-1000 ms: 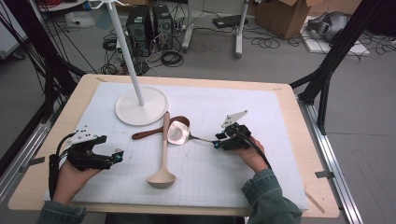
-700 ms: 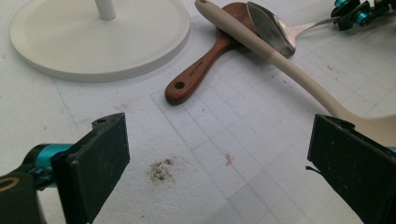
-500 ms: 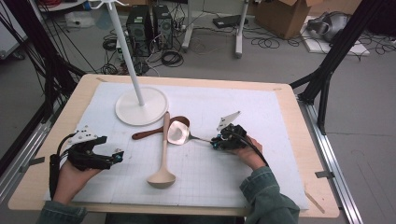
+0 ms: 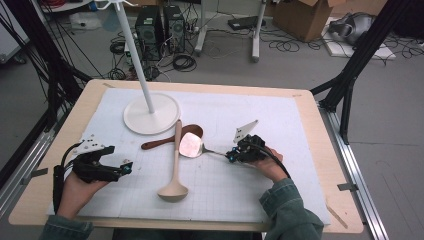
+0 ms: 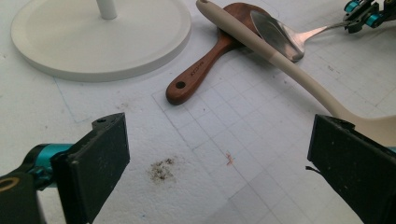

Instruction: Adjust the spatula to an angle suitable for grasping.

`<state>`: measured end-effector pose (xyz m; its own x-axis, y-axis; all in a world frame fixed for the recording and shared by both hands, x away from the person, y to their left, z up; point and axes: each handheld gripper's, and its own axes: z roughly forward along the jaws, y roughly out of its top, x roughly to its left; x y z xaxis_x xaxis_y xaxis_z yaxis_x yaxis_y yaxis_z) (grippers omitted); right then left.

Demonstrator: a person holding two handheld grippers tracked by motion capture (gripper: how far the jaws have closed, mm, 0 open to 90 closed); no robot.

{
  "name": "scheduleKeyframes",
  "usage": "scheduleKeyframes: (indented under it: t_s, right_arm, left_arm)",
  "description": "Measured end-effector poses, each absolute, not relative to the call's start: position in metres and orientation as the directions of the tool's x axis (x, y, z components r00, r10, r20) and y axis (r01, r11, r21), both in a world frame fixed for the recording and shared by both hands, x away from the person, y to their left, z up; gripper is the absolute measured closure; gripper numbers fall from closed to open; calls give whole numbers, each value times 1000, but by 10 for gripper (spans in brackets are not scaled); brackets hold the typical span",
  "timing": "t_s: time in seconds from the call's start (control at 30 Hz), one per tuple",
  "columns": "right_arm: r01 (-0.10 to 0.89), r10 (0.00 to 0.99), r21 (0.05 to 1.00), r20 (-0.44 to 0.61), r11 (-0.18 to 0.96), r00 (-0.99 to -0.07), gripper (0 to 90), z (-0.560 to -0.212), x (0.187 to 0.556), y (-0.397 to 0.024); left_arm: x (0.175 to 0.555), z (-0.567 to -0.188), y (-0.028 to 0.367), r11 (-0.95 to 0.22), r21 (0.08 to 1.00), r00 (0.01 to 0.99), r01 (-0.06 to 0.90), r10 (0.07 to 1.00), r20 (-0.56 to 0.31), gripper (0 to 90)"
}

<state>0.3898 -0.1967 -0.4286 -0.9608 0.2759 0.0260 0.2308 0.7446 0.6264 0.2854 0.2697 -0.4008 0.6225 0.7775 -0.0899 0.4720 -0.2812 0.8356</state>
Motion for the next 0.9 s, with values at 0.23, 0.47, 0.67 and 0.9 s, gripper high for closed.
scheduleKeyframes:
  t_s: [0.23, 0.47, 0.67, 0.9]
  right_arm:
    - [221, 263, 626, 26, 748, -964, 842, -427, 387, -197]
    - [218, 270, 652, 21, 726, -963, 842, -420, 384, -202]
    - [198, 252, 694, 24, 693, -967, 842, -413, 380, -197]
    - [145, 182, 718, 25, 681, -983, 841, -405, 376, -167]
  left_arm:
    - [285, -400, 269, -275, 838, 622, 471, 777, -94, 60]
    - [285, -401, 268, -278, 838, 624, 470, 776, -93, 60]
    - [285, -400, 268, -279, 838, 625, 468, 776, -91, 60]
    - [284, -398, 269, -278, 842, 627, 462, 774, -89, 60]
